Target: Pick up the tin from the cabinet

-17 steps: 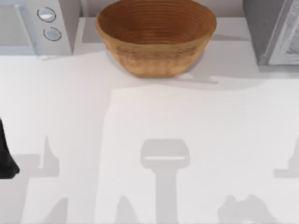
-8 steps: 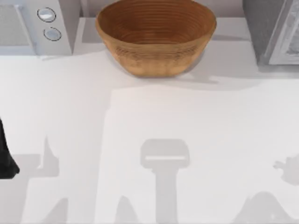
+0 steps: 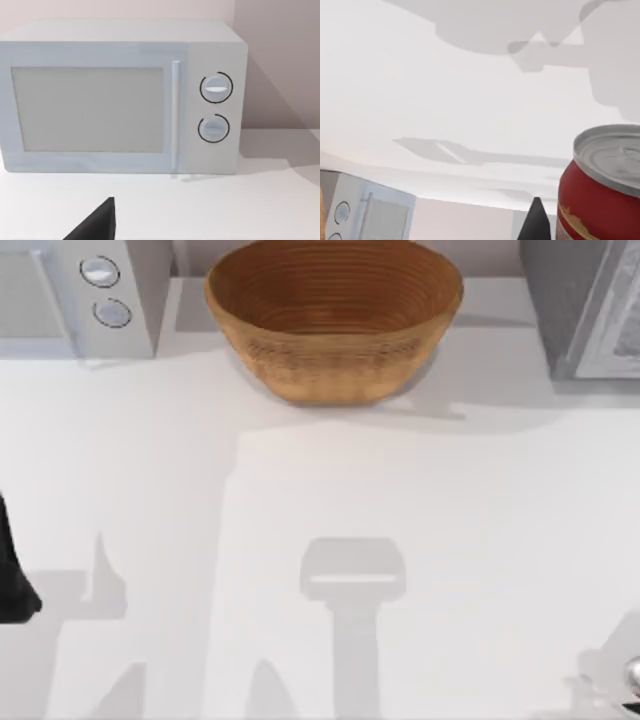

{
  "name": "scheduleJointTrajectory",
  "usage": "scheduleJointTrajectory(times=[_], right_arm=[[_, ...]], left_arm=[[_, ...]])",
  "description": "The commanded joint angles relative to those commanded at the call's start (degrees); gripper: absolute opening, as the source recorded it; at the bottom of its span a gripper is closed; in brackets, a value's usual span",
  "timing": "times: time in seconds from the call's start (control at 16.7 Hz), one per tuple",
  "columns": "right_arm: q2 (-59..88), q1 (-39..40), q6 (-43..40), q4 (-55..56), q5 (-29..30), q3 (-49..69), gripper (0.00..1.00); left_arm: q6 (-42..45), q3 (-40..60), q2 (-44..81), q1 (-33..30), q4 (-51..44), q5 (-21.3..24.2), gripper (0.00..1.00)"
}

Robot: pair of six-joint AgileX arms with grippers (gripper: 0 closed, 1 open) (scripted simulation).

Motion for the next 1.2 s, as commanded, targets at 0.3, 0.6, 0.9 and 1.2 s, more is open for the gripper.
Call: scheduleJointTrajectory(times=[0.3, 0.6, 0.9, 1.2], right_arm=[[23.5, -6.5, 33.3, -15.2, -17.9, 6.5, 0.0], [44.6, -12.2, 63.0, -28.9, -33.8, 12.3, 0.0], [60.3, -16.5, 85.1, -39.3, -45.5, 16.7, 0.0], [67.5, -18.4, 95.4, -44.0, -50.8, 18.7, 0.0]], left_arm=[[0.0, 0.0, 0.0, 0.0, 0.0, 0.0, 1.0], [0.0, 0.0, 0.0, 0.0, 0.0, 0.0, 1.0], [0.0, 0.0, 0.0, 0.0, 0.0, 0.0, 1.0], [0.0, 0.0, 0.0, 0.0, 0.0, 0.0, 1.0]])
